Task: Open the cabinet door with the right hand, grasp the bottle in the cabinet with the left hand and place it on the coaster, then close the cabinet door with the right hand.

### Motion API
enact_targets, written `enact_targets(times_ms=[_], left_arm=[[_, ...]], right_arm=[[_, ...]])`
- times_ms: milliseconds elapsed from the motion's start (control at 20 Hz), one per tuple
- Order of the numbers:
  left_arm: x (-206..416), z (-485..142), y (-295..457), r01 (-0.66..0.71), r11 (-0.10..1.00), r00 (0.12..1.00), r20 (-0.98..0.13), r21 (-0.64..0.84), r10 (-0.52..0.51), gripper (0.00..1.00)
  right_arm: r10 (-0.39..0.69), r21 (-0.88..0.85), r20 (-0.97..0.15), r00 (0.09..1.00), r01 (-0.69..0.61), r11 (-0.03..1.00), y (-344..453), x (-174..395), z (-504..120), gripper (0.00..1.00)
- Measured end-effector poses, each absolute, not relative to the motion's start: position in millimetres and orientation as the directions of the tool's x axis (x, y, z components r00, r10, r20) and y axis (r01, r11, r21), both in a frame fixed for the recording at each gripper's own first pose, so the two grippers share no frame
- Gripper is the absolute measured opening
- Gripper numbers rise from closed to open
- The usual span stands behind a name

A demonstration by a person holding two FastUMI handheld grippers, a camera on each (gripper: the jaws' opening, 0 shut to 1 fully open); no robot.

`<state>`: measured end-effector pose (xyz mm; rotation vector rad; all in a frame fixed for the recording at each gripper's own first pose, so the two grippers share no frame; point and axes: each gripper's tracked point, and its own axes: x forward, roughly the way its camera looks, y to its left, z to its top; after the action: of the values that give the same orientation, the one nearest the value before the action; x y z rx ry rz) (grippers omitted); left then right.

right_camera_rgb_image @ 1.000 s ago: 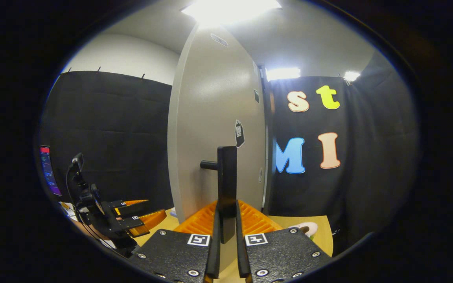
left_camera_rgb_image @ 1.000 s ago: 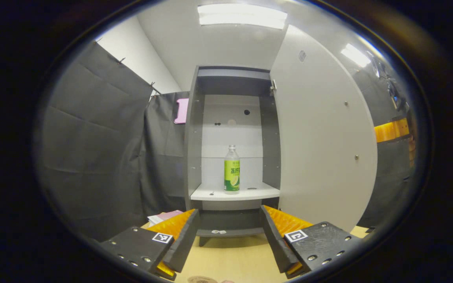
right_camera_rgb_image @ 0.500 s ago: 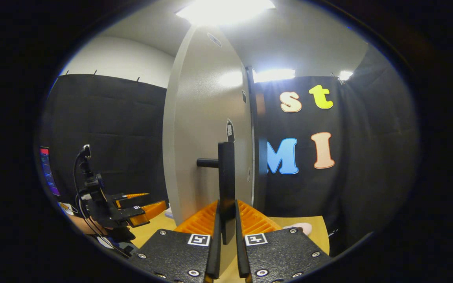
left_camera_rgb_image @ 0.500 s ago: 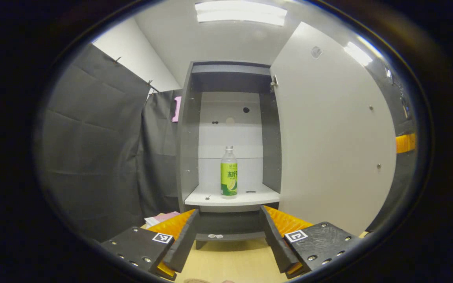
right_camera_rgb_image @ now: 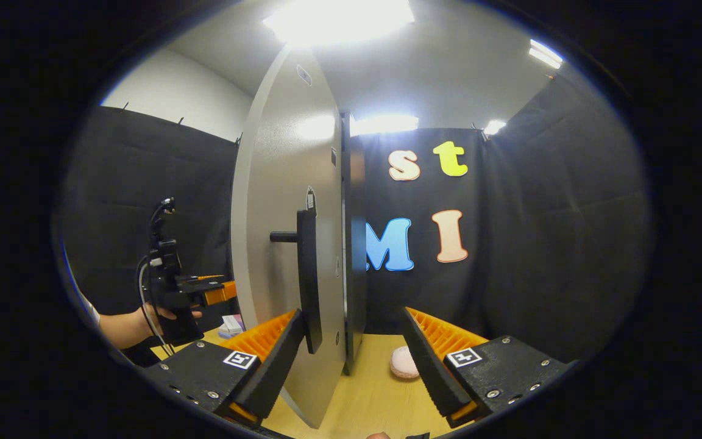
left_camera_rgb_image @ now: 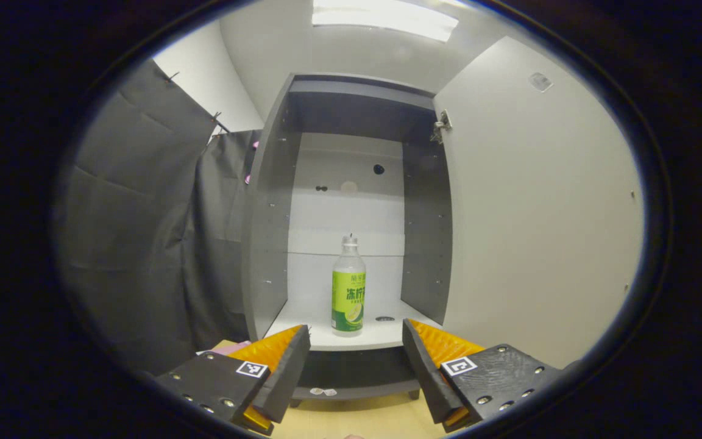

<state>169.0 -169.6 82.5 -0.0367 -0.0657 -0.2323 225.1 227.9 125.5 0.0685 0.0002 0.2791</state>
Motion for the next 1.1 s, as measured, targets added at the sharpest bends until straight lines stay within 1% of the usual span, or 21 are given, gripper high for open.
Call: enact_targets(times_ms=[100,150,200,250,300,350,450,500,550,700,900,950,1000,1100], left_arm=[[193,85,-172,0.255,0.967,0.965,0.07,-0.023,-0.253,0.87],[205,84,-174,0.267,0.963,0.962,0.069,-0.022,-0.265,0.92],[218,85,-175,0.276,0.961,0.959,0.067,-0.026,-0.274,0.92],[230,83,-176,0.284,0.958,0.957,0.063,-0.031,-0.282,0.87],[242,81,-179,0.289,0.957,0.956,0.061,-0.031,-0.287,0.87],[252,81,-182,0.293,0.956,0.955,0.06,-0.026,-0.291,0.92],[274,78,-185,0.299,0.954,0.953,0.058,-0.007,-0.299,0.92],[282,77,-187,0.302,0.953,0.952,0.056,0.001,-0.302,0.87],[292,73,-188,0.302,0.953,0.952,0.053,0.007,-0.302,0.87],[317,66,-192,0.306,0.952,0.951,0.044,0.013,-0.306,0.87],[344,48,-201,0.318,0.948,0.948,0.002,-0.005,-0.318,0.87],[348,46,-202,0.318,0.948,0.948,-0.002,-0.003,-0.318,0.82],[353,45,-202,0.313,0.95,0.95,0.0,0.006,-0.313,0.87],[363,41,-203,0.3,0.953,0.954,-0.006,0.034,-0.3,0.87]], right_arm=[[0.226,0.046,0.012,0.974,-0.227,0.973,216,222,126,0.97],[0.19,0.029,0.009,0.982,-0.19,0.981,208,223,123,0.97],[0.158,0.016,0.003,0.988,-0.158,0.987,201,222,120,0.95],[0.13,0.01,-0.004,0.991,-0.13,0.991,197,221,118,0.97],[0.107,0.01,-0.011,0.994,-0.107,0.994,193,219,116,0.97],[0.085,0.013,-0.021,0.996,-0.084,0.996,190,217,114,0.97],[0.032,0.02,-0.039,0.999,-0.032,0.999,181,212,109,0.97],[0.009,0.023,-0.045,0.999,-0.008,1.0,177,209,108,0.97],[-0.012,0.029,-0.05,0.999,0.013,1.0,174,209,105,0.97],[-0.058,0.033,-0.067,0.996,0.06,0.998,166,207,101,0.97],[-0.097,0.044,-0.085,0.992,0.101,0.994,158,205,95,0.97],[-0.101,0.05,-0.093,0.991,0.106,0.993,157,206,92,0.97],[-0.106,0.053,-0.101,0.989,0.112,0.992,156,206,89,0.97],[-0.113,0.061,-0.116,0.987,0.121,0.991,152,205,84,0.97]])
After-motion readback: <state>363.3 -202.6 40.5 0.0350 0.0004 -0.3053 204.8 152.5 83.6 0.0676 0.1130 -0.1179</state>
